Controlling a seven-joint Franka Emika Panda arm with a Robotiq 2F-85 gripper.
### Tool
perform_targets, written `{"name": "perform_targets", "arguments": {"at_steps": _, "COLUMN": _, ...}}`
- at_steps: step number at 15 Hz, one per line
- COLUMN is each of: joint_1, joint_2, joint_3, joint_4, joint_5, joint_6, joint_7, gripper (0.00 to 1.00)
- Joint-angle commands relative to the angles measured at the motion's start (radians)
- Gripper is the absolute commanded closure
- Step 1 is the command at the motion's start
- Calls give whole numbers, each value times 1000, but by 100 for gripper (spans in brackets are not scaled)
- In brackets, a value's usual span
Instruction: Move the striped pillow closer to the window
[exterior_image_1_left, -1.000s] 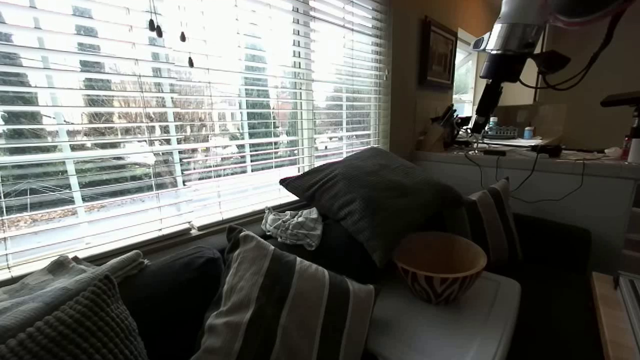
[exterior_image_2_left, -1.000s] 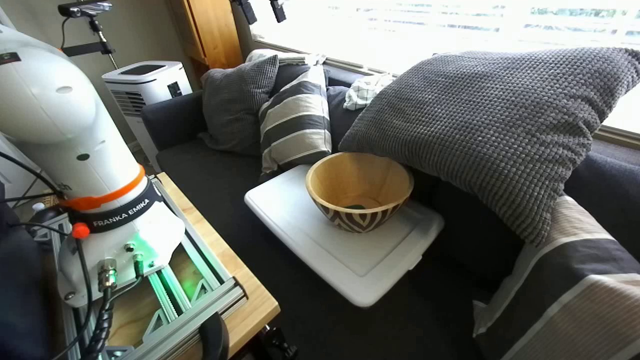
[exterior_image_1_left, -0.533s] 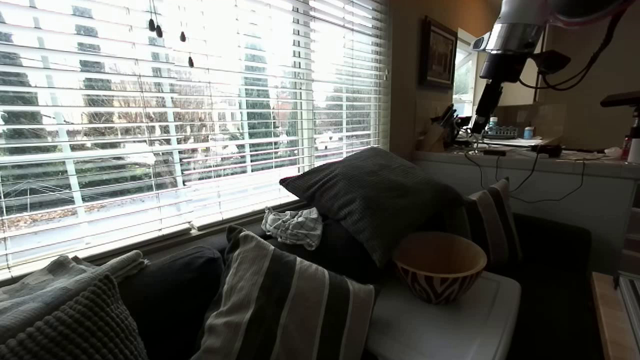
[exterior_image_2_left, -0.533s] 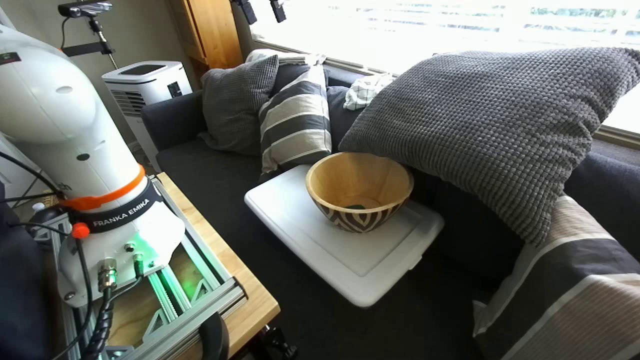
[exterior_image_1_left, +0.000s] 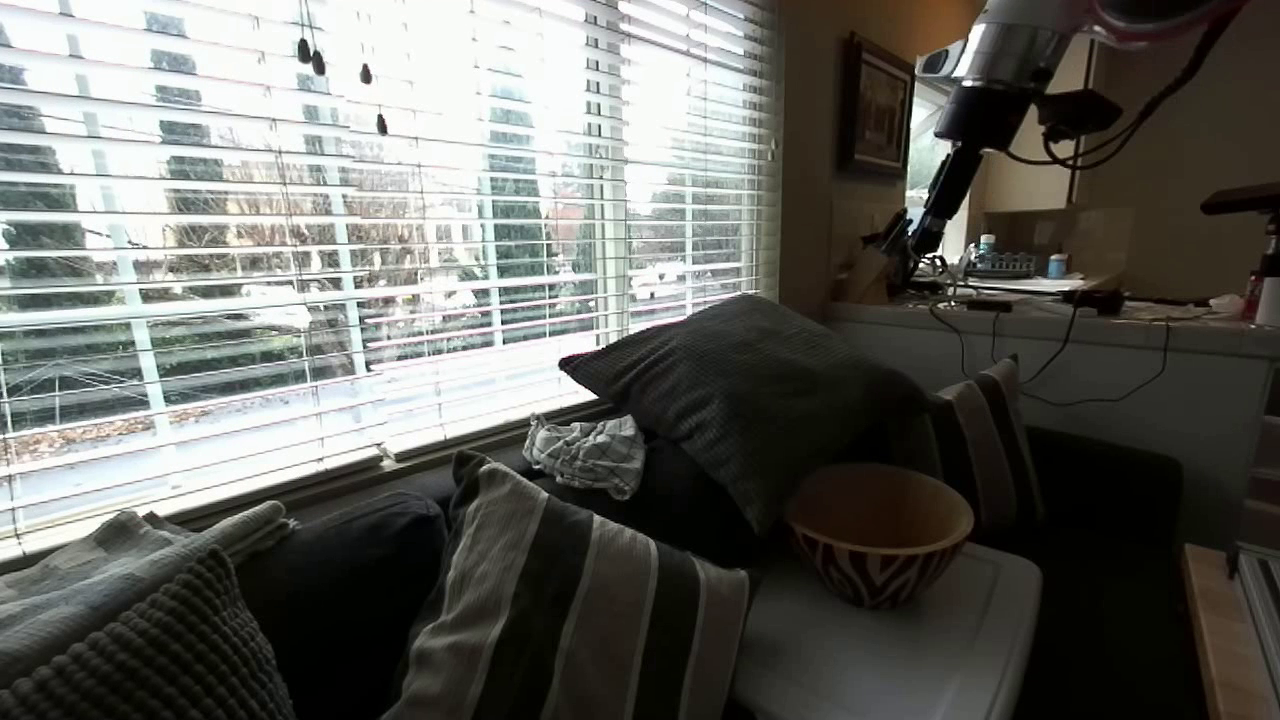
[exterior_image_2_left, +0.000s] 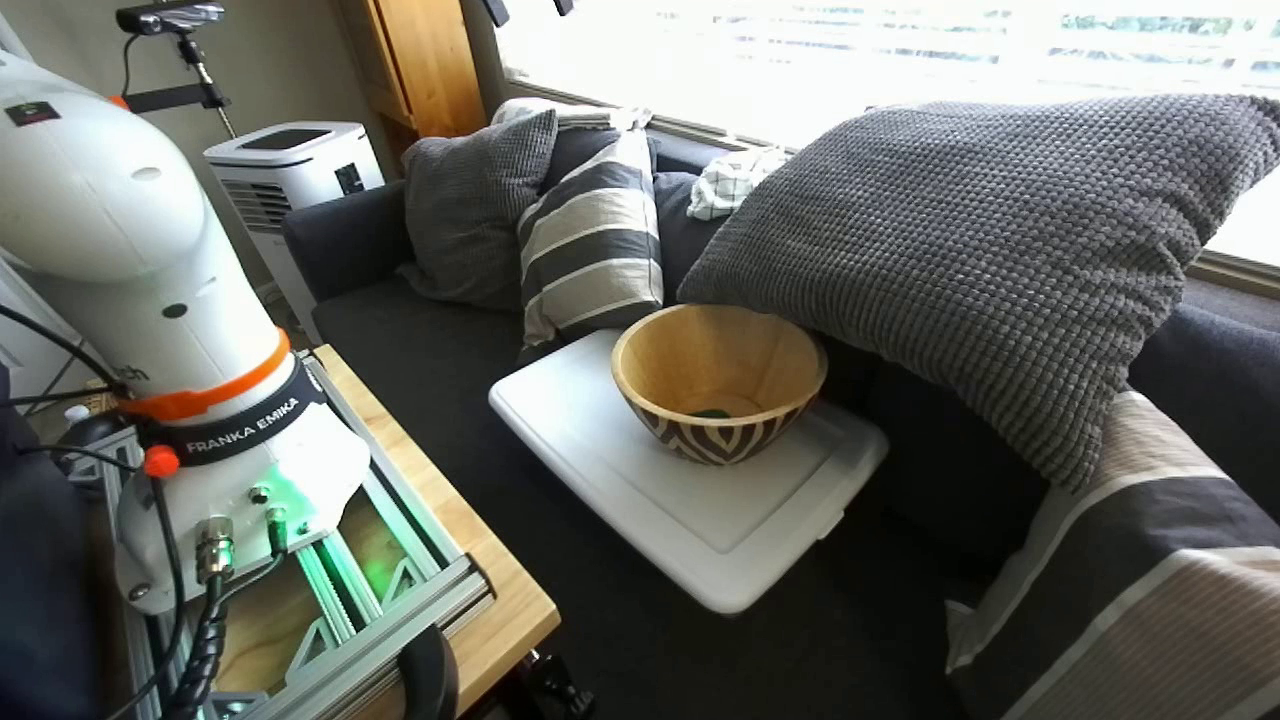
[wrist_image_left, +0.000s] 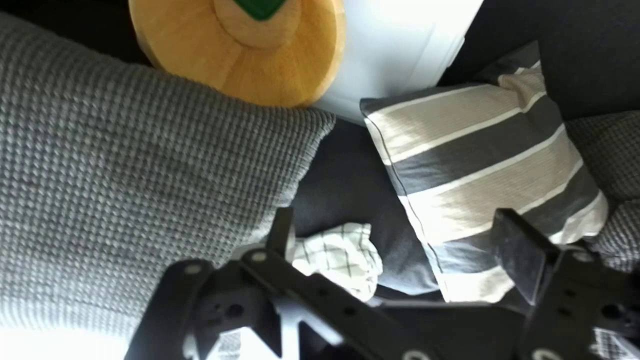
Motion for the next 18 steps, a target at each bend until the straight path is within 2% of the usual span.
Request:
{"name": "perform_targets", "arguments": {"at_steps": 1, "joint_1": 116, "joint_2": 117, "joint_3": 25, "joint_4": 74, "joint_5": 45, "joint_6": 109, "joint_7": -72, "gripper": 0}}
{"name": "perform_targets", "arguments": {"at_steps": 6, "joint_1": 267, "joint_2": 223, "joint_3": -4, "joint_4": 72, "joint_5": 115, "joint_6": 369, "joint_7": -234, "gripper": 0}}
{"name": "perform_targets", "arguments": {"at_steps": 9, "joint_1": 384, "joint_2": 321, "joint_3": -82, "joint_4": 70, "joint_5": 207, "joint_6": 559, "joint_7": -397, "gripper": 0}}
{"name": "perform_targets", "arguments": {"at_steps": 10, "joint_1": 443, "joint_2": 361, "joint_3": -129, "joint_4": 74, "joint_5": 259, "joint_6": 612, "joint_7": -473, "gripper": 0}}
{"name": "perform_targets", "arguments": {"at_steps": 11, "joint_1": 534, "joint_2": 399, "joint_3": -204, "joint_4": 82, "joint_5": 305, "joint_6": 658, "joint_7": -547, "gripper": 0}}
{"name": "perform_targets", "arguments": {"at_steps": 13, "joint_1": 682, "joint_2": 442, "joint_3": -307, "joint_4": 106, "joint_5": 430, "joint_6": 677, "joint_7": -690, "gripper": 0}}
{"name": "perform_targets", "arguments": {"at_steps": 17, "joint_1": 990, "joint_2": 490, "joint_3": -601, "joint_4": 206, "joint_5": 638, "joint_6": 539, "joint_7": -973, "gripper": 0}}
{"name": "perform_targets", "arguments": {"at_steps": 18, "joint_1": 1041, "joint_2": 505, "joint_3": -673, "joint_4": 242, "joint_5": 679, "joint_6": 470, "joint_7": -1040, "gripper": 0}}
